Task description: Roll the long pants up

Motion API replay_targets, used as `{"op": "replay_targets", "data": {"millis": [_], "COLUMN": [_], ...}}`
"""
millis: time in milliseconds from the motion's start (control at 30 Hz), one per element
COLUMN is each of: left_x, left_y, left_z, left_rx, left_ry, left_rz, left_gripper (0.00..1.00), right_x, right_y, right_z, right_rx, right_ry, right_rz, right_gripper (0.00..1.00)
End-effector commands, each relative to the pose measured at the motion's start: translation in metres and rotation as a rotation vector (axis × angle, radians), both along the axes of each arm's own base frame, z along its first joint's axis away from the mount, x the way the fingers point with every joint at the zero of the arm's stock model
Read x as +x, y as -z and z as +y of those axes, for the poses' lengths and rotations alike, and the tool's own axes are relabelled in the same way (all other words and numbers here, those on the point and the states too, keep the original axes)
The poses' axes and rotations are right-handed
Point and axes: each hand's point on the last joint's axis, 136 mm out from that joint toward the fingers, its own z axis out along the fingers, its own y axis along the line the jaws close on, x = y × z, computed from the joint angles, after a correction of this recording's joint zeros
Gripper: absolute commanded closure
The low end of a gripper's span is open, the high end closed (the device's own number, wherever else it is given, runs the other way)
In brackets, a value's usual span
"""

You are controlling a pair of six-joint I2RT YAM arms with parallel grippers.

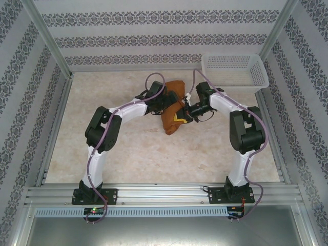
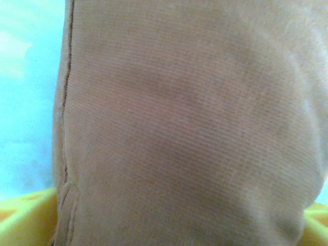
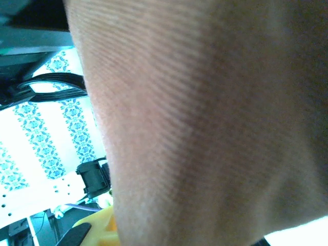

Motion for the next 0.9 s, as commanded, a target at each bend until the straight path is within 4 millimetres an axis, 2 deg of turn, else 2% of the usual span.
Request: {"op": "replay_targets", "data": {"millis": [0, 67, 133, 200, 233, 267, 300, 333, 367, 433, 467, 500, 633, 767, 867], "left_x": [-0.006, -0.008, -0.01, -0.013, -0.014, -0.014, -0.013, -0.013, -0.014, -0.015, -0.017, -0.017, -0.022, -0.028, -0.036], "left_y": [0.066, 0.071, 0.072, 0.07, 0.068, 0.066, 0.065, 0.064, 0.065, 0.059, 0.056, 0.05, 0.031, 0.016, 0.011], "left_z": [0.004, -0.003, -0.009, -0.013, -0.017, -0.019, -0.021, -0.02, -0.019, -0.02, -0.021, -0.02, -0.013, -0.004, -0.001], "left_rx": [0.036, 0.01, -0.003, -0.001, -0.005, -0.016, -0.03, -0.026, -0.018, -0.024, -0.024, -0.025, -0.001, 0.04, 0.059], "left_ry": [-0.009, 0.005, 0.013, 0.026, 0.036, 0.048, 0.054, 0.045, 0.042, 0.054, 0.057, 0.058, 0.061, 0.071, 0.087], "left_rz": [0.094, 0.102, 0.103, 0.102, 0.095, 0.087, 0.079, 0.086, 0.091, 0.087, 0.085, 0.08, 0.065, 0.056, 0.07], "left_gripper": [0.23, 0.21, 0.1, 0.11, 0.26, 0.52, 0.83, 1.0, 1.0, 1.0, 1.0, 1.0, 1.0, 1.0, 1.0], "right_x": [-0.032, -0.034, -0.035, -0.036, -0.037, -0.037, -0.037, -0.038, -0.038, -0.039, -0.038, -0.037, -0.03, -0.016, 0.001], "right_y": [-0.027, -0.023, -0.019, -0.015, -0.013, -0.012, -0.009, -0.006, -0.004, 0.003, 0.005, 0.004, -0.01, -0.026, -0.027], "right_z": [0.006, 0.004, 0.003, 0.001, 0.001, 0.0, -0.002, -0.005, -0.008, -0.019, -0.025, -0.031, -0.051, -0.076, -0.089], "right_rx": [0.079, 0.072, 0.064, 0.054, 0.052, 0.047, 0.025, -0.005, -0.039, -0.141, -0.183, -0.234, -0.323, -0.41, -0.443], "right_ry": [-0.046, -0.045, -0.044, -0.04, -0.04, -0.04, -0.037, -0.04, -0.039, -0.035, -0.026, -0.014, 0.064, 0.153, 0.186], "right_rz": [0.071, 0.077, 0.081, 0.087, 0.087, 0.087, 0.086, 0.081, 0.073, 0.058, 0.049, 0.027, -0.054, -0.138, -0.15], "right_gripper": [0.99, 0.99, 0.99, 0.99, 0.99, 0.98, 0.95, 0.88, 0.73, 0.38, 0.26, 0.2, 0.12, 0.09, 0.07]}}
